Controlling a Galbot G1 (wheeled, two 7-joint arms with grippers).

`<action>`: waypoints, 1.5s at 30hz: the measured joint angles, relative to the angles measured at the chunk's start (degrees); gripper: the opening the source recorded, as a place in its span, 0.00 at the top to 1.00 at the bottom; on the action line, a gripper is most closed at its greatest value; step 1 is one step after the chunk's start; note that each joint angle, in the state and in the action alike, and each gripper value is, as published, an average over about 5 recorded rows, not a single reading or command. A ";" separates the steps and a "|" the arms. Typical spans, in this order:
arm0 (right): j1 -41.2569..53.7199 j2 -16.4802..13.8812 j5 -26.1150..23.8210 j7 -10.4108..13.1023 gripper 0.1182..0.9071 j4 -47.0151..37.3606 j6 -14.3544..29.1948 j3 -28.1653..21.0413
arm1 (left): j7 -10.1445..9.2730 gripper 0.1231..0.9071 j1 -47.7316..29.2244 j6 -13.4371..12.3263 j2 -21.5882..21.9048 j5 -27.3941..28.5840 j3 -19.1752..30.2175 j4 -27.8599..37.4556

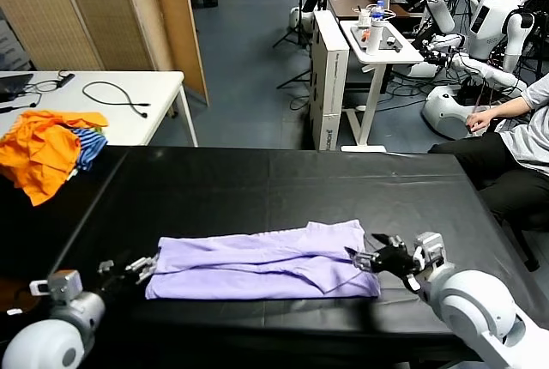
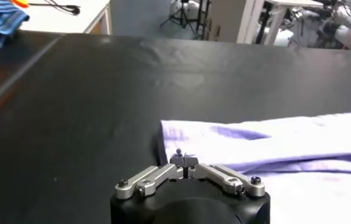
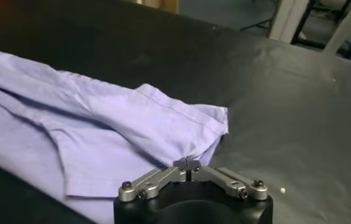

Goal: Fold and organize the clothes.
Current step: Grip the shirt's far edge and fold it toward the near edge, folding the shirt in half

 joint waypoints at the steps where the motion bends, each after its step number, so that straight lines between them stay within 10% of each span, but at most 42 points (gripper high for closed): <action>1: -0.15 0.18 0.43 0.00 0.43 0.36 0.00 0.59 | -0.23 0.56 0.16 0.02 -0.34 -0.33 -0.42 -0.37; 9: 1.59 2.96 2.30 2.23 0.01 -1.05 0.20 3.57 | -1.90 0.02 -2.02 -0.47 -0.84 -4.69 -4.13 -0.02; 20: 9.05 12.41 1.12 8.60 0.00 -9.89 5.16 -1.06 | -2.62 0.00 -9.42 -0.76 0.03 -6.95 -0.48 4.58; 32: 12.63 16.17 -1.01 8.64 0.01 -16.25 5.91 -4.10 | -2.15 0.00 -11.06 -0.47 -0.69 -6.27 3.10 8.81; 45: 11.78 17.84 -3.49 7.66 0.62 -17.79 6.14 -4.71 | -1.55 0.25 -10.85 -1.33 -1.67 -5.42 3.79 10.13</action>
